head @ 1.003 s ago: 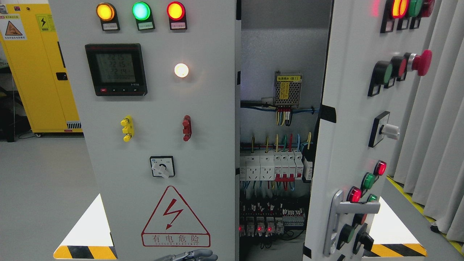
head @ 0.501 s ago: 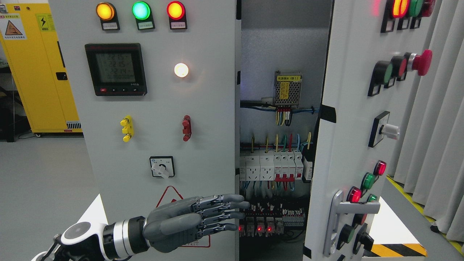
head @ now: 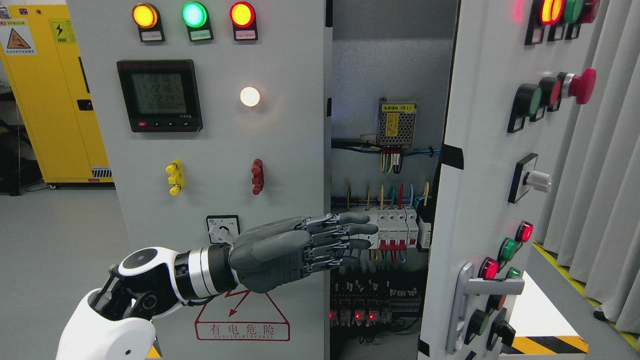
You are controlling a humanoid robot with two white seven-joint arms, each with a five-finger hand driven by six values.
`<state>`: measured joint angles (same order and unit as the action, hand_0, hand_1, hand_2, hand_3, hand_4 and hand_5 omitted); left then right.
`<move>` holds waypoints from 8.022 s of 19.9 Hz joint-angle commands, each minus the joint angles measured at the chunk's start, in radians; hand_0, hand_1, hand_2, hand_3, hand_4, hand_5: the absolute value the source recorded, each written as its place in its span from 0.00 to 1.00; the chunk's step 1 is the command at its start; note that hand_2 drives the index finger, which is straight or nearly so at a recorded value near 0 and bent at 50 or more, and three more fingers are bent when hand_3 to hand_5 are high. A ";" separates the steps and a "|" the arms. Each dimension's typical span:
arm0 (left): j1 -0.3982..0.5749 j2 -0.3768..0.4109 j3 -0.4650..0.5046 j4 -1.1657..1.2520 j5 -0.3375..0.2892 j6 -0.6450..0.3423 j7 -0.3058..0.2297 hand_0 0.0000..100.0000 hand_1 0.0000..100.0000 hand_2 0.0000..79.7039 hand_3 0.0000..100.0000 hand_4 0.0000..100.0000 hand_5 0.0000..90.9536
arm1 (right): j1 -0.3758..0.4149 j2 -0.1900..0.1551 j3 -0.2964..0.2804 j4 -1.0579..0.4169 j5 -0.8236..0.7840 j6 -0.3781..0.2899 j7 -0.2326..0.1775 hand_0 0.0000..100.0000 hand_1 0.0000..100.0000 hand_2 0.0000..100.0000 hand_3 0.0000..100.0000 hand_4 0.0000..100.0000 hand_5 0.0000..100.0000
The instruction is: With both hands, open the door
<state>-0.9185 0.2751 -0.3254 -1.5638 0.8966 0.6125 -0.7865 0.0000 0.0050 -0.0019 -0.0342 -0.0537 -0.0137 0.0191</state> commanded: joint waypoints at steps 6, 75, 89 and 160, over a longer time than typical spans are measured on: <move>-0.155 -0.145 -0.052 0.096 0.007 0.041 0.003 0.12 0.56 0.00 0.00 0.00 0.00 | -0.026 0.023 -0.032 -0.001 0.000 0.000 0.001 0.00 0.50 0.04 0.00 0.00 0.00; -0.434 -0.462 -0.560 0.252 0.211 -0.149 0.367 0.12 0.56 0.00 0.00 0.00 0.00 | 0.000 0.007 -0.032 -0.001 0.000 0.000 0.001 0.00 0.50 0.04 0.00 0.00 0.00; -0.291 -0.255 -0.274 0.033 0.196 -0.071 0.411 0.12 0.56 0.00 0.00 0.00 0.00 | 0.005 0.007 -0.033 -0.001 0.000 0.000 0.001 0.00 0.50 0.04 0.00 0.00 0.00; 0.872 -0.292 -0.031 1.645 -0.421 -0.694 0.762 0.12 0.56 0.00 0.00 0.00 0.00 | 0.317 0.024 0.033 -1.653 -0.006 -0.008 -0.001 0.00 0.50 0.04 0.00 0.00 0.00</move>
<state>-0.0461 0.0085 -0.4028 0.0318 0.4745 -0.0751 -0.0190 0.2676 0.0194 -0.0012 -0.9761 -0.0577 -0.0216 0.0152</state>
